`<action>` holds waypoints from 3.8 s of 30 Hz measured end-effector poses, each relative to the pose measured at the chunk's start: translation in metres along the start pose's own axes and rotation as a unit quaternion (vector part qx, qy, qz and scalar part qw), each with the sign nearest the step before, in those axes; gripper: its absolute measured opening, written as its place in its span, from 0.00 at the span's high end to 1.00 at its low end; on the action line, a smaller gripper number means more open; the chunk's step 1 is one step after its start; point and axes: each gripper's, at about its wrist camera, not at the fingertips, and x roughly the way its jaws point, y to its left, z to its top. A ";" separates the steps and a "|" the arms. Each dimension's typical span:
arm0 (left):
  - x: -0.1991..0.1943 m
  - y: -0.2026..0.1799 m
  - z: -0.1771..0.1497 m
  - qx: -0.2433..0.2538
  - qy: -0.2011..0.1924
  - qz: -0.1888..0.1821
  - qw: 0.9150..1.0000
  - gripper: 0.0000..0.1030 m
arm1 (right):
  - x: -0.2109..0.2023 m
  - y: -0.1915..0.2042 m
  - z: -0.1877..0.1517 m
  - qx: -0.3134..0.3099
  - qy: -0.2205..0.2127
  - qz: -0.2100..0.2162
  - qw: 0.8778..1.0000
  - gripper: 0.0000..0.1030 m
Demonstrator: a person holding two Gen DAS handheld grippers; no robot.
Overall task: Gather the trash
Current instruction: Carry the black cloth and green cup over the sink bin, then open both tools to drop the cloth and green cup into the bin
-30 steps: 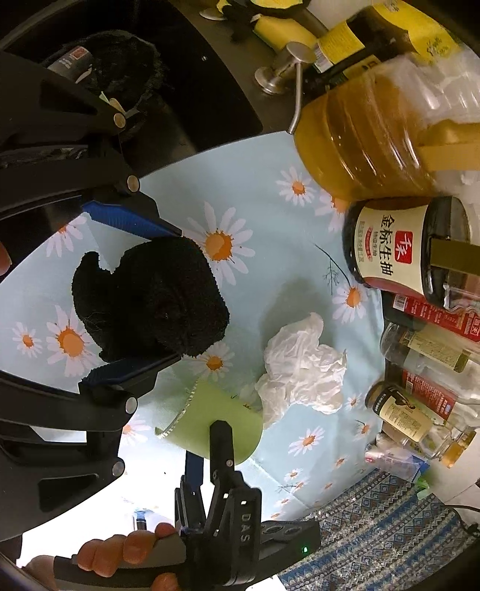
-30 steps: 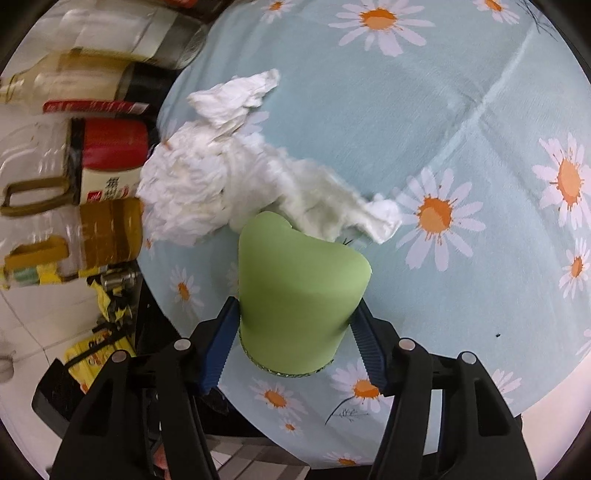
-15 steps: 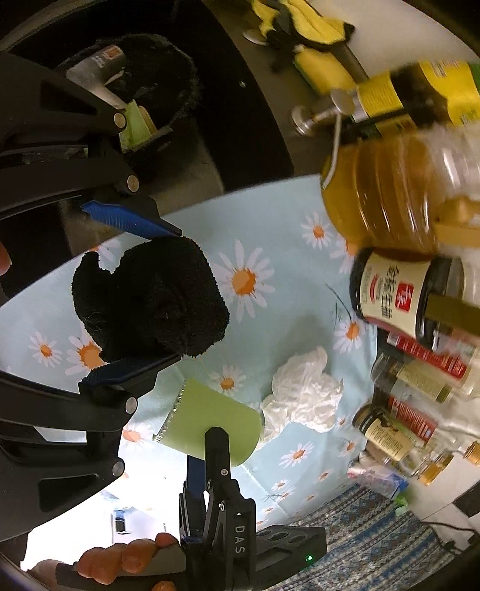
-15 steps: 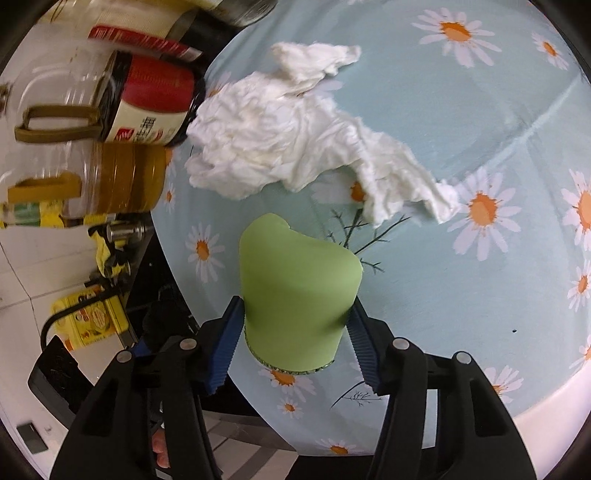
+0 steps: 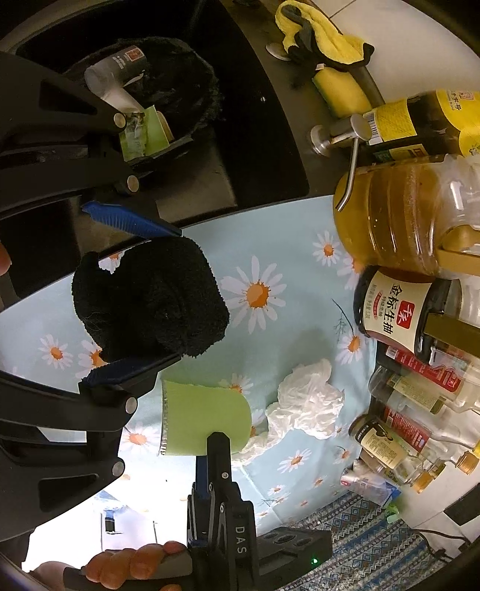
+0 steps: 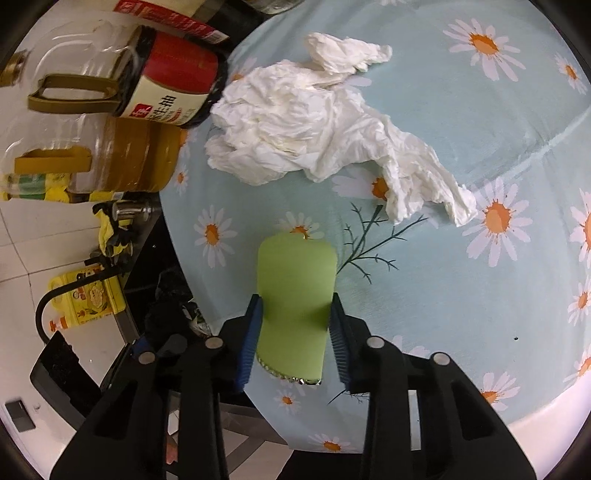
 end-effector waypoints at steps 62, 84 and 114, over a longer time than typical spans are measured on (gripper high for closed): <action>-0.058 0.223 -0.110 -0.222 -0.028 0.065 0.972 0.44 | 0.197 0.291 -0.075 -0.270 0.174 -0.009 0.947 0.98; -0.038 0.256 -0.106 -0.251 -0.011 0.066 0.966 0.40 | 0.233 0.298 -0.064 -0.255 0.193 -0.025 0.947 0.79; -0.066 0.157 -0.088 -0.173 -0.023 0.096 0.980 0.40 | 0.127 0.212 -0.042 -0.224 0.127 0.021 0.966 0.56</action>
